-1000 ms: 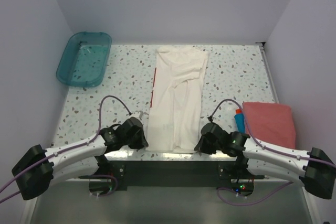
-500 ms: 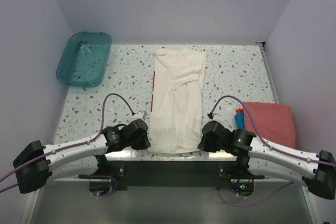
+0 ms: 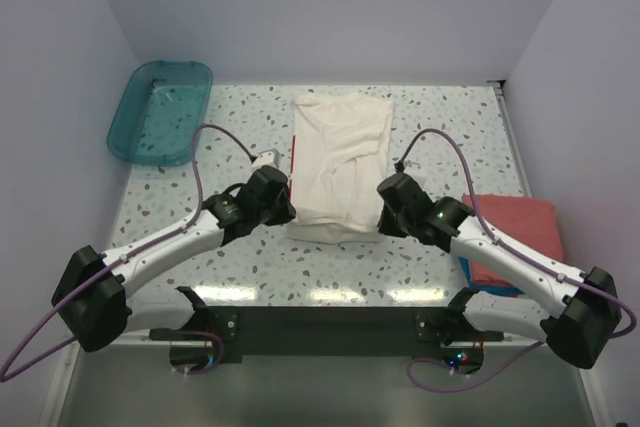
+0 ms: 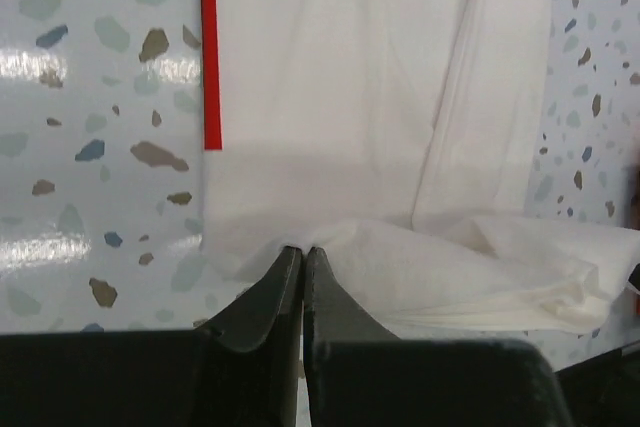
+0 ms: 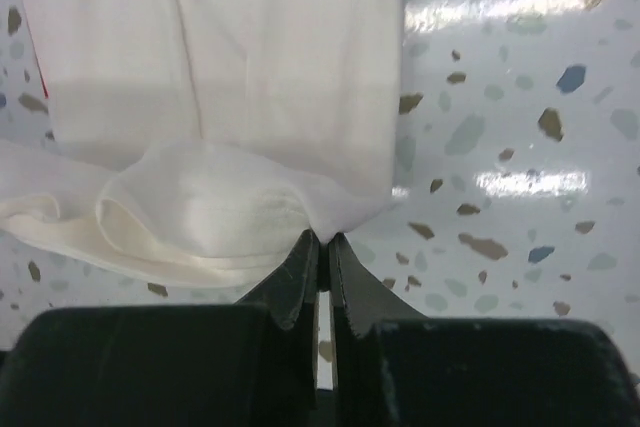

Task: Fold and stack the t-shirts
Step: Fold the tshirt

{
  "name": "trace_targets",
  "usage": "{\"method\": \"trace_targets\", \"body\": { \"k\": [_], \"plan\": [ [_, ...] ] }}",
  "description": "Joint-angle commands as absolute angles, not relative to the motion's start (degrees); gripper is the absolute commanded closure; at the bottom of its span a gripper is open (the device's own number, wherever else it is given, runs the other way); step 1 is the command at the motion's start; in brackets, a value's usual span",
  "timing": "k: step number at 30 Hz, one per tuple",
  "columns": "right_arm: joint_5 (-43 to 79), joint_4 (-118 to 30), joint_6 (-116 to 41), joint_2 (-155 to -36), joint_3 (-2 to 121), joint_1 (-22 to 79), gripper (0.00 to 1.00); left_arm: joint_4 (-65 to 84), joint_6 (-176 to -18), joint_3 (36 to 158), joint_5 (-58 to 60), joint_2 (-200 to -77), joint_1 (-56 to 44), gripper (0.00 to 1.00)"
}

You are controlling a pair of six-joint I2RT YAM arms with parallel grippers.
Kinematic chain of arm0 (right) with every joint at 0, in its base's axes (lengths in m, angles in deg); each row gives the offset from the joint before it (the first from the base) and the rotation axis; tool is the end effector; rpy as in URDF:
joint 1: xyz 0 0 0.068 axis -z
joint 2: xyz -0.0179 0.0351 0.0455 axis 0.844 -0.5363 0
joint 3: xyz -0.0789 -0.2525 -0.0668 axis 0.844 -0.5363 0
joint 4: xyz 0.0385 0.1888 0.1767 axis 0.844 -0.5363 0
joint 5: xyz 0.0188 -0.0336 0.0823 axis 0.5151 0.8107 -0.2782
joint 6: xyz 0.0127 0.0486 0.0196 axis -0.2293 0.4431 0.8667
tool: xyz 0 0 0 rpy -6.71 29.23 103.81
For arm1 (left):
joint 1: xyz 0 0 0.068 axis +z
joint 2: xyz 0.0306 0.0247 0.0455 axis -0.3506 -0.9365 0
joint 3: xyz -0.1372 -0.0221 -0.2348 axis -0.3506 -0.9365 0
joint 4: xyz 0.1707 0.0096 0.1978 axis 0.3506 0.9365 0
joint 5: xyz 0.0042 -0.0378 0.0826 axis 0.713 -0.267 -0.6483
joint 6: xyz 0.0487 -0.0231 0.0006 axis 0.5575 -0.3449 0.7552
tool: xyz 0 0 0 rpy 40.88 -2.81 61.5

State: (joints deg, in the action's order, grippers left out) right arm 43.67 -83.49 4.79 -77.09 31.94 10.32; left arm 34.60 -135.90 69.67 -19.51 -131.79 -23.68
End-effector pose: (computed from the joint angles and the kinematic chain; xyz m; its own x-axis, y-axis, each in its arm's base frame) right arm 0.1522 0.1483 0.2564 -0.7986 0.1944 -0.5697 0.0421 0.9621 0.2693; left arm 0.1826 -0.1672 0.2344 -0.7809 -0.2870 -0.5548 -0.0323 0.9056 -0.4229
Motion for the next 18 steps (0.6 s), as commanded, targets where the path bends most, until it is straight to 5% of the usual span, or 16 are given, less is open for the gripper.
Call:
{"method": "trace_targets", "body": {
  "k": [1,18],
  "plan": [
    [42.2,-77.9,-3.8,-82.4,37.5,18.3,1.0,27.4,-131.5,75.9,-20.3,-137.4,-20.6,1.0],
    [27.9,-66.2,-10.3,-112.2,58.1,37.0,1.0,18.3,-127.7,96.1,-15.1,-164.7,-7.5,1.0]
  ]
}}
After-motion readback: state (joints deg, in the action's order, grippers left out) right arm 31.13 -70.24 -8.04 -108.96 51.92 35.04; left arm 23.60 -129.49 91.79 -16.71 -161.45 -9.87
